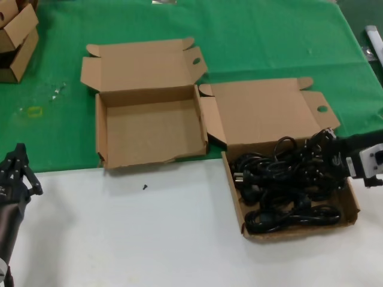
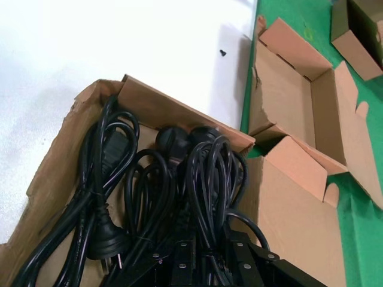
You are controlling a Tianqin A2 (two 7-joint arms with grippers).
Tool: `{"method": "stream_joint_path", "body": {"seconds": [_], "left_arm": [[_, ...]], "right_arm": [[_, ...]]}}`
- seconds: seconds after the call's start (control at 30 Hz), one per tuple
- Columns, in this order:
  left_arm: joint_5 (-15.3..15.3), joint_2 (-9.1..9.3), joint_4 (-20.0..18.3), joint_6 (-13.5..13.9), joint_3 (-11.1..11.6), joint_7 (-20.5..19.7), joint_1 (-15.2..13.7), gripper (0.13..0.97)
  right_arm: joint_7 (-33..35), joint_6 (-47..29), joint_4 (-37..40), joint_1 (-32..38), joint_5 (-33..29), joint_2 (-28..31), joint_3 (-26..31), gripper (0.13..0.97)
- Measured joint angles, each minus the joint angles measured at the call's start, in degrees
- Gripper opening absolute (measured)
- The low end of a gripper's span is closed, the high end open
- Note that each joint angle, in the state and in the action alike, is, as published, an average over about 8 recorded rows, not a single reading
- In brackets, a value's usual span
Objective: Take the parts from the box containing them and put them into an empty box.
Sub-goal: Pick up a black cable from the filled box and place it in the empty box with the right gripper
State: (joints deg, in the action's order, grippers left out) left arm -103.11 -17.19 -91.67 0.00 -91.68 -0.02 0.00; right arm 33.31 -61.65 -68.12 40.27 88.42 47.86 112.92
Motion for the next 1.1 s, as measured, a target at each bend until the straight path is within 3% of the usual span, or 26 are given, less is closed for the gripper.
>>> {"method": "stream_joint_path", "body": {"seconds": [0.5,1.1], "left_arm": [[0.0,0.00,0.0,0.0,0.0,0.0,0.0,0.143],[0.0,0.00,0.0,0.0,0.0,0.0,0.0,0.143]], "right_arm": [[-11.2,-2.2,-1.4,5.7,1.0,-0.4,-1.1,0.220],[-12.6,5.8,3.7,11.8,-2.1,-14.9,2.6,0.219]]}}
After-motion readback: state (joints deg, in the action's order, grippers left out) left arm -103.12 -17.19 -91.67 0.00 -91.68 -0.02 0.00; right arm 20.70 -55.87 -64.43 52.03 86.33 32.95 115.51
